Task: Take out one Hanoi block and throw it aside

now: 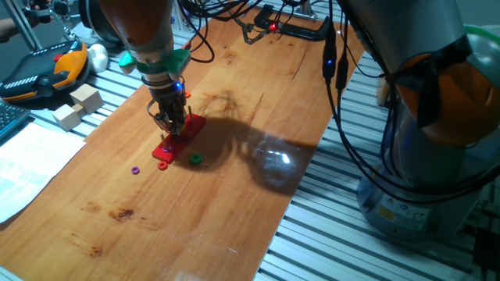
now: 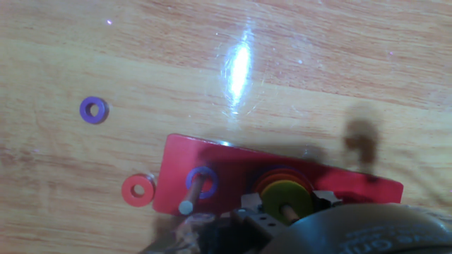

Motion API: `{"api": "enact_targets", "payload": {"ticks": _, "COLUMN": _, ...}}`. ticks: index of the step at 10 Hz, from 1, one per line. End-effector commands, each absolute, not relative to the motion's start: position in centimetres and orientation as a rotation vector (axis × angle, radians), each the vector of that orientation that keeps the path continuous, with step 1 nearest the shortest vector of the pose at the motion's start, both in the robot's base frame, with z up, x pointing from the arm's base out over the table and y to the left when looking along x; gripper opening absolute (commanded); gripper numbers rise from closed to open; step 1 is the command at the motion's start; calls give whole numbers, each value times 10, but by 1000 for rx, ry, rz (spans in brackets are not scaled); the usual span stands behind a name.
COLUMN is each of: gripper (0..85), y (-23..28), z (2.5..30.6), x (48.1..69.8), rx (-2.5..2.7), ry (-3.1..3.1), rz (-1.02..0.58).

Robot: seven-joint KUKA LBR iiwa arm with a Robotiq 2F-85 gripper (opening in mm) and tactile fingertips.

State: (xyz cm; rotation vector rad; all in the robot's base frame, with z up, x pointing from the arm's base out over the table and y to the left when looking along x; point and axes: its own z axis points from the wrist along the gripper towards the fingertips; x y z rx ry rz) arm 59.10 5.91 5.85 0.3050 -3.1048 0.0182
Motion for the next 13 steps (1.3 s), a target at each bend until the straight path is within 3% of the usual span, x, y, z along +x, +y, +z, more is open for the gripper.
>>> {"api": "enact_targets", "payload": {"ticks": 1, "gripper": 403, "y": 59, "z": 59, "x": 591, "rx": 304, "ry": -3107, "rz": 21}}
{"api": "enact_targets", "payload": {"ticks": 6, "gripper": 403, "y": 56, "z": 66, "x": 595, "rx": 308, "ry": -3095, "rz": 19}}
{"api": "enact_targets", "payload": {"ticks": 13, "gripper": 400, "y": 58, "z": 110, "x": 597, "rx": 276, "ry": -3054, "rz": 44}}
